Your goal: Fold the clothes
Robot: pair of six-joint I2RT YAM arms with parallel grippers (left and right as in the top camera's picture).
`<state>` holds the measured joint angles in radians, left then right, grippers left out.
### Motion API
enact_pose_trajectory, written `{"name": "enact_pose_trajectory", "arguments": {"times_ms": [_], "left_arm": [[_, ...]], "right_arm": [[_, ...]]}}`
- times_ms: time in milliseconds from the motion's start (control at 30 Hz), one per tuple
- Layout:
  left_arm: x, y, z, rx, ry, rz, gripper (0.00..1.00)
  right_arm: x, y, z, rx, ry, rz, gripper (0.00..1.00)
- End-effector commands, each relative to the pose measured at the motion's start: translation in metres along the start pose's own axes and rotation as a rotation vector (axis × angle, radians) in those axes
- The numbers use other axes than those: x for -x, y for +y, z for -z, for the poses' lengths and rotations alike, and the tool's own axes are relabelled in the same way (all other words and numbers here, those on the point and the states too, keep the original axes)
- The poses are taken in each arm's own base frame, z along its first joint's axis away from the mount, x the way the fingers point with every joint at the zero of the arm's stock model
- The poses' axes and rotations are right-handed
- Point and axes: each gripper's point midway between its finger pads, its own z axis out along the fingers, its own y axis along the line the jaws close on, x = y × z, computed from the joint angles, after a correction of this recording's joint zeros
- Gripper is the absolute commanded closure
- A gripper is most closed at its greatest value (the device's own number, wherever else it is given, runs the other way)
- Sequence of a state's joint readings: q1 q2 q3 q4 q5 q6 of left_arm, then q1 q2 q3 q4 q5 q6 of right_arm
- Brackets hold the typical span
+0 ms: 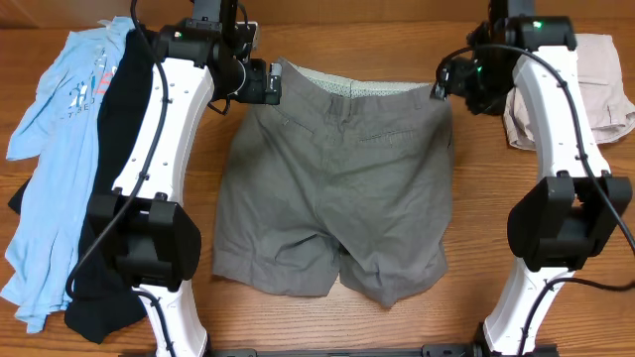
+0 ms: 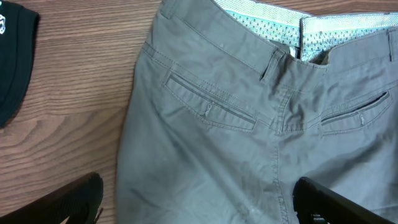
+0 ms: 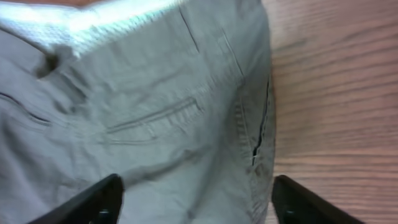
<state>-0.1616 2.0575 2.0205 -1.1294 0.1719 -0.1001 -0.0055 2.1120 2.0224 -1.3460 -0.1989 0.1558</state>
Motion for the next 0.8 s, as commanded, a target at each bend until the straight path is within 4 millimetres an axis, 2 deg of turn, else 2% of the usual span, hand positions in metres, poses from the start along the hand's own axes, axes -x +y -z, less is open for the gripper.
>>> {"name": "enact_pose_trajectory", "arguments": {"times_ms": [0, 67, 167, 267, 433, 567, 767], "left_arm": [[0.006, -0.001, 0.011, -0.001, -0.033, -0.02, 0.0], [0.006, -0.001, 0.011, -0.001, -0.032, -0.02, 0.0], [0.006, -0.001, 0.011, -0.001, -0.031, -0.02, 0.0], [0.006, -0.001, 0.011, -0.001, -0.029, -0.02, 0.0], [0.006, -0.001, 0.011, -0.002, -0.03, -0.02, 0.0], [0.006, -0.001, 0.011, -0.001, -0.031, -0.02, 0.0], [0.006, -0.001, 0.011, -0.003, -0.032, -0.02, 0.0]], "right_arm": [[-0.018, -0.004, -0.017, -0.025, 0.059, 0.008, 0.28], [-0.035, -0.003, -0.03, -0.036, 0.117, 0.014, 0.34], [-0.057, 0.001, -0.052, -0.045, 0.181, 0.031, 0.34], [-0.082, 0.005, -0.083, -0.056, 0.232, 0.056, 0.33], [-0.092, 0.0, -0.105, -0.059, 0.234, 0.036, 0.33], [-0.084, -0.015, -0.11, -0.096, 0.197, -0.004, 0.32], [-0.043, -0.041, -0.111, -0.118, 0.046, -0.048, 0.24]]}}
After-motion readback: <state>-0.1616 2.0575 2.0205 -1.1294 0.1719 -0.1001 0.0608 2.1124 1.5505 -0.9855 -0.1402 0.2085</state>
